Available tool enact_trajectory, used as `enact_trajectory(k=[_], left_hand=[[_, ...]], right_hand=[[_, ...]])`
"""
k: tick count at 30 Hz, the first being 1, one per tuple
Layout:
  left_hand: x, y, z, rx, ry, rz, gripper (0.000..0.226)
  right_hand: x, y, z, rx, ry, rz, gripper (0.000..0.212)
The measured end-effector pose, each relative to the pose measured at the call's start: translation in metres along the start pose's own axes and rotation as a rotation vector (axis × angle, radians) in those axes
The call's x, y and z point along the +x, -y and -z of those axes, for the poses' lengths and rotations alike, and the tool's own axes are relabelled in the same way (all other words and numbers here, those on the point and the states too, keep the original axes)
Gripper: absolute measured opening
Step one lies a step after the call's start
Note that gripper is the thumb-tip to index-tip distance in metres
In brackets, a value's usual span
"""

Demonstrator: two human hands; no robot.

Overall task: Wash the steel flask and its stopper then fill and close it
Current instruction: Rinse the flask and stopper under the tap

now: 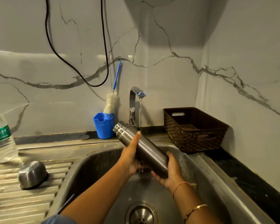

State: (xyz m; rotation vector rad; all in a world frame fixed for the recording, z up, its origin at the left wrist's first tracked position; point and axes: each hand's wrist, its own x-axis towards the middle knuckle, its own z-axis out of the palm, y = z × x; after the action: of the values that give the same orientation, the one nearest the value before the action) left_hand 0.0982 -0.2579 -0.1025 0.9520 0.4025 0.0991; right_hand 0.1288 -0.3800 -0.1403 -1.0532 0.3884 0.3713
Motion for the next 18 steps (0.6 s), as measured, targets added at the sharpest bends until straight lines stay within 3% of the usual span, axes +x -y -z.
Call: enact_trajectory(k=[2,5,7,9,13,16,18], left_hand=[[0.005,-0.007,0.002,-0.024,-0.004,-0.067,0.073],[0.020,-0.028,0.015,-0.069,-0.125,-0.305,0.071],[0.030,-0.040,0.034,0.061,-0.152,-0.375,0.070],[0.036,-0.045,0.053,0.406,-0.044,-0.332,0.066],[0.031,-0.052,0.067,1.413,0.299,-0.156,0.076],[0.027,-0.043,0.059,1.772,0.312,-0.006,0.094],[0.026,-0.027,0.054,1.947,0.238,-0.090,0.095]], right_hand=[[0.000,0.004,0.004,0.015,-0.060,0.064,0.037],[0.001,0.010,0.007,-0.049,-0.180,0.200,0.037],[0.001,0.013,0.011,-0.068,-0.231,0.239,0.039],[0.000,0.015,0.012,-0.129,-0.254,0.306,0.032],[0.002,0.012,0.009,-0.292,-0.284,0.471,0.014],[0.004,0.013,0.011,-0.348,-0.310,0.493,0.019],[0.005,0.013,0.012,-0.445,-0.336,0.523,0.019]])
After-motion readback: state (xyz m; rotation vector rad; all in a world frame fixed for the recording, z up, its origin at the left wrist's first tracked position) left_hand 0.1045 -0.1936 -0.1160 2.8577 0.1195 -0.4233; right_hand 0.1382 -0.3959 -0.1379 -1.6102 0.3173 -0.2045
